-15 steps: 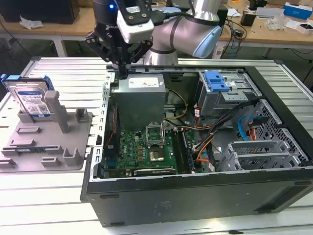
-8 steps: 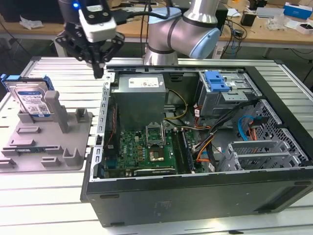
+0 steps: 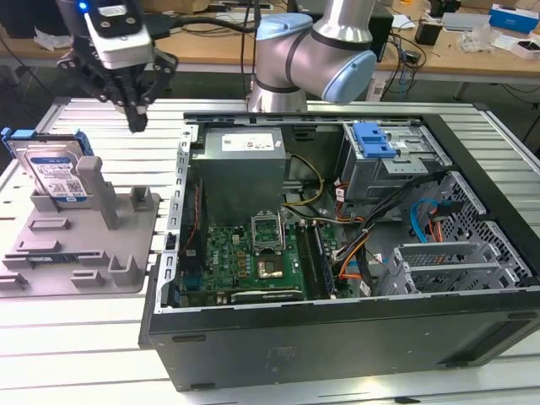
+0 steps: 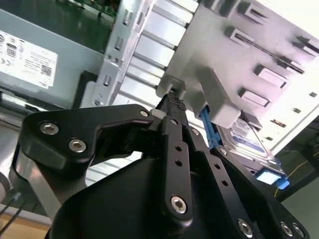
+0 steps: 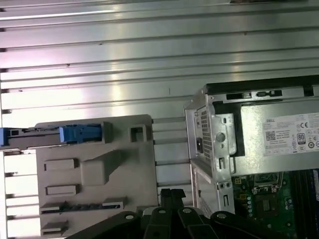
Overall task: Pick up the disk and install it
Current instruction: 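Reach for the disk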
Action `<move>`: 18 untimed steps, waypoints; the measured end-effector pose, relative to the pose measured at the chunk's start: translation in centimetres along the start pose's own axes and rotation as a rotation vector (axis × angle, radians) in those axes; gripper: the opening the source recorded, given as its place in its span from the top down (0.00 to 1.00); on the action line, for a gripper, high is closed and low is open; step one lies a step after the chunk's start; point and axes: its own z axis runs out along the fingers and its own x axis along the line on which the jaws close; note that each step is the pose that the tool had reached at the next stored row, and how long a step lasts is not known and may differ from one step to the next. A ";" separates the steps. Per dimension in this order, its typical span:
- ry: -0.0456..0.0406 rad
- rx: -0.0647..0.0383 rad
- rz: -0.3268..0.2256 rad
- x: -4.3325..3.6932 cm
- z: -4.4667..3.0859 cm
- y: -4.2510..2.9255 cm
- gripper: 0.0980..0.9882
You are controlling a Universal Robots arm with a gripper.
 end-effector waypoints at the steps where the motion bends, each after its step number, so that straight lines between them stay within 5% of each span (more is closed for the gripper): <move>1: 0.0003 0.000 0.000 0.79 0.02 0.17 0.99; 7: 0.0012 0.000 0.000 4.13 0.18 1.37 0.99; 18: 0.0035 0.000 0.000 8.61 0.43 3.57 0.99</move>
